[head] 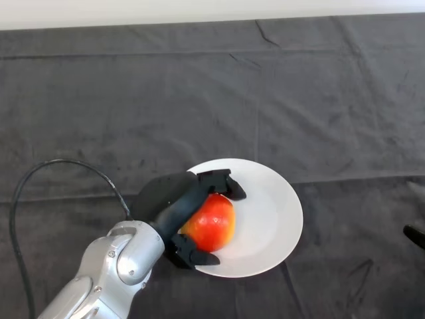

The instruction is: Move the apple to the plate

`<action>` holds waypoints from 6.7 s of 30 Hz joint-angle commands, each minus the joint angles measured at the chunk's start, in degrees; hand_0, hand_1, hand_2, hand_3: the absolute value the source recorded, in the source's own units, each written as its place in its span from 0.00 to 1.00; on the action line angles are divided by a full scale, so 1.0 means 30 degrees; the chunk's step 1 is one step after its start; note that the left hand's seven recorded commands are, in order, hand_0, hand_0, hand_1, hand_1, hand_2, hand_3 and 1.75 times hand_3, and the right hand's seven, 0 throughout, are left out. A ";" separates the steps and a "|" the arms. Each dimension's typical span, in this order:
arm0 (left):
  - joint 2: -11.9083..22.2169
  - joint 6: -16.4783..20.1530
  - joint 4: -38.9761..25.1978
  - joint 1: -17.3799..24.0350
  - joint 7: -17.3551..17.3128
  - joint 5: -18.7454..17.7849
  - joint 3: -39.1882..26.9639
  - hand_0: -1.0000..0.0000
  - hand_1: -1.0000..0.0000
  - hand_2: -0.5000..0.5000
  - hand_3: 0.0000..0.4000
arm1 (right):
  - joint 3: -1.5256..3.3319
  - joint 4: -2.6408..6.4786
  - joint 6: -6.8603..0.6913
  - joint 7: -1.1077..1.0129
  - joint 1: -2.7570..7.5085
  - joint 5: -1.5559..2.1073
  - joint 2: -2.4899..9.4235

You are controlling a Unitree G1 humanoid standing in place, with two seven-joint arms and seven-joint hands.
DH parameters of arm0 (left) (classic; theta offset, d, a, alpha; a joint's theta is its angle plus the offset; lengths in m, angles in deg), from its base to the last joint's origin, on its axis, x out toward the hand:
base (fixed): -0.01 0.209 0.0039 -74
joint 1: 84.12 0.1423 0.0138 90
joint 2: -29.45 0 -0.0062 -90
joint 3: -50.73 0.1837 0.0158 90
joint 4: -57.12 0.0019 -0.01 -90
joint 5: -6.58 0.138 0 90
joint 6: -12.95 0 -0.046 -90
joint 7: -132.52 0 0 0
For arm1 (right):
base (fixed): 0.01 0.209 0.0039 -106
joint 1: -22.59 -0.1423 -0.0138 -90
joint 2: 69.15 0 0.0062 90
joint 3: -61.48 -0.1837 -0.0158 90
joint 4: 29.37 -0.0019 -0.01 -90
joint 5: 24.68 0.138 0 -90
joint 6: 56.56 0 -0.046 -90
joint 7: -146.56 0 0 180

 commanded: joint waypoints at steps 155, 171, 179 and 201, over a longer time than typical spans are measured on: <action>1.0197 -1.2892 2.3000 -0.3553 1.9302 -0.8961 -2.1019 1.00 1.00 0.50 0.00 | 0.0746 0.0979 -0.0382 0.0449 0.0494 0.1145 0.0121; 1.0183 -1.2895 2.3014 -0.3527 1.9297 -0.9132 -2.0714 1.00 1.00 0.50 0.00 | 0.0747 0.0979 -0.0382 0.0449 0.0494 0.1146 0.0121; 1.0169 -1.2882 2.3018 -0.3575 1.9278 -0.9190 -2.0551 1.00 1.00 0.50 0.00 | 0.0746 0.0979 -0.0382 0.0449 0.0494 0.1145 0.0121; 1.0189 -1.2919 2.3050 -0.3597 1.9161 -0.9378 -2.0246 1.00 1.00 0.50 0.00 | 0.0743 0.0979 -0.0384 0.0447 0.0494 0.1143 0.0123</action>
